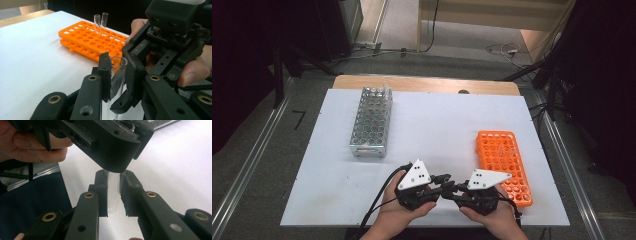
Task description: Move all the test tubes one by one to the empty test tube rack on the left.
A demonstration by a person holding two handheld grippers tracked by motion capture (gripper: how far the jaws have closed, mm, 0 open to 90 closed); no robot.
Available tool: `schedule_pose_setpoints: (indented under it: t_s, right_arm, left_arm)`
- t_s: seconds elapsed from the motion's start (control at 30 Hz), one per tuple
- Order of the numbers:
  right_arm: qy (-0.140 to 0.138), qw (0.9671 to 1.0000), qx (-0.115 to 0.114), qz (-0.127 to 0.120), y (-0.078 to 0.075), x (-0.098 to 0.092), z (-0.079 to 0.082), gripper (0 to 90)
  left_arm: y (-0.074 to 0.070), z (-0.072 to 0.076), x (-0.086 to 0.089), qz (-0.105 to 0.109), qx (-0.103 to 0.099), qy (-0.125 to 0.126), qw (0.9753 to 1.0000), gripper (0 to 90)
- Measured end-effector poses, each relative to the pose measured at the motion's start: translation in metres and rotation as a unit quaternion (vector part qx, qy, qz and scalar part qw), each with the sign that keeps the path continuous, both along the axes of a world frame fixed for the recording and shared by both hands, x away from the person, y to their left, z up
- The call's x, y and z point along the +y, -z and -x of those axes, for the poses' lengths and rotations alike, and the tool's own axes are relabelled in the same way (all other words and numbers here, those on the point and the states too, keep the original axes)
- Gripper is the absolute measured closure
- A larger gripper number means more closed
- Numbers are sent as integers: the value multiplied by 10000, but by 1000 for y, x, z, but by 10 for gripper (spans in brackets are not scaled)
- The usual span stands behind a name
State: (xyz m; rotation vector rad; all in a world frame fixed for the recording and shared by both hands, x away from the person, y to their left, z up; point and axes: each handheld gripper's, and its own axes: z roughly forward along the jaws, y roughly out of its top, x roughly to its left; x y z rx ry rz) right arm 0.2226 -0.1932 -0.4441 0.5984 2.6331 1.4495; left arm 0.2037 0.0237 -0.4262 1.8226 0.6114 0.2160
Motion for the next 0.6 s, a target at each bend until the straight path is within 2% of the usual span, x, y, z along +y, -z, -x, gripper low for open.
schedule_pose_setpoints:
  t_s: [0.07,0.37,0.6]
  right_arm:
    - [2,10000,39,-25,0,-1,0,727]
    - [29,9998,30,-205,-3,-7,-2,421]
    - [274,9993,-44,-235,-7,-15,-4,196]
  left_arm:
    - [0,0,0,17,1,4,10000,764]
    - [-5,-2,7,87,-32,-83,9999,764]
    - [-9,-4,12,120,-87,-153,9998,764]
